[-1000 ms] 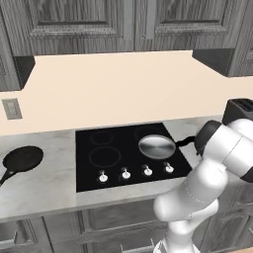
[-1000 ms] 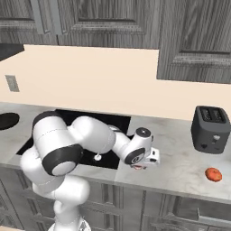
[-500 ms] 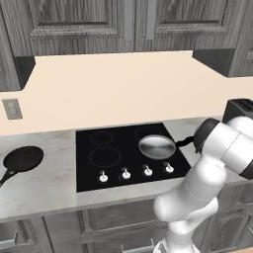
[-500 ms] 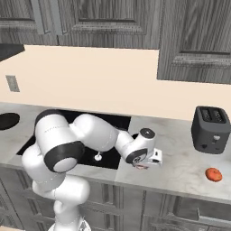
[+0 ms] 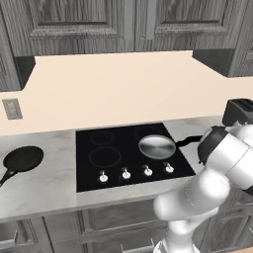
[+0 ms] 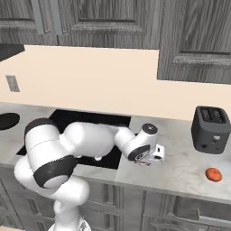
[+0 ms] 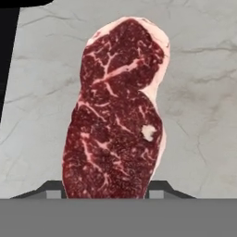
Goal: Place both pans onto different burners. Then place the squash and the steak on different pans.
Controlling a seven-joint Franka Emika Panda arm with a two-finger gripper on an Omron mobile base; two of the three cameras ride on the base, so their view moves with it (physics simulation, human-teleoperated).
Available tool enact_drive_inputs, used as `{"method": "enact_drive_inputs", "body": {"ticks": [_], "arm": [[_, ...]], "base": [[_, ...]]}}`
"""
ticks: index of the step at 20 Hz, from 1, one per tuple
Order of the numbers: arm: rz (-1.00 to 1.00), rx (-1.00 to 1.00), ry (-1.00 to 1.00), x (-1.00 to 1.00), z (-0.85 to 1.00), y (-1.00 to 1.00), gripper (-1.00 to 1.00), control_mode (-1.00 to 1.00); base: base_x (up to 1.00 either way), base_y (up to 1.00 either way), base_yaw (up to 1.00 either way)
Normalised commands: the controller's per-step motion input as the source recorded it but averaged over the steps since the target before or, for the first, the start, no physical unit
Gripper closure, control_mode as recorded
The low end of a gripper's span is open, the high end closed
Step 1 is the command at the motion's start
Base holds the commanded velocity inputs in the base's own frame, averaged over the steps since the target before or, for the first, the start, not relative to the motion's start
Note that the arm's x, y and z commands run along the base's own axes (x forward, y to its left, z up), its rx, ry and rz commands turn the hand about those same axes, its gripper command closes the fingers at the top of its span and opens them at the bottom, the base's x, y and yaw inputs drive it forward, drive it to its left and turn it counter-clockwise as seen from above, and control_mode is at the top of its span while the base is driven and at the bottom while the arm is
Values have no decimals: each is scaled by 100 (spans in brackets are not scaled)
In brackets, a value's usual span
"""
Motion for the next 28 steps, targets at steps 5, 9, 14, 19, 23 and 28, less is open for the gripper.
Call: {"method": "enact_drive_inputs", "body": {"ticks": [5, 9, 14, 19, 23, 28], "arm": [[-2, 0, 0, -38, 49, 0, 100, -100], [-5, 0, 0, -34, 42, 0, 100, -100], [-5, 0, 0, -25, 37, 10, 100, -100], [-3, 0, 1, -3, 36, 39, 100, -100], [-1, 0, 2, 0, 31, 47, 100, -100], [-2, 0, 0, 0, 23, 55, 100, -100]], "base": [[0, 0, 0], [0, 0, 0], [0, 0, 0], [0, 0, 0], [0, 0, 0], [0, 0, 0]]}}
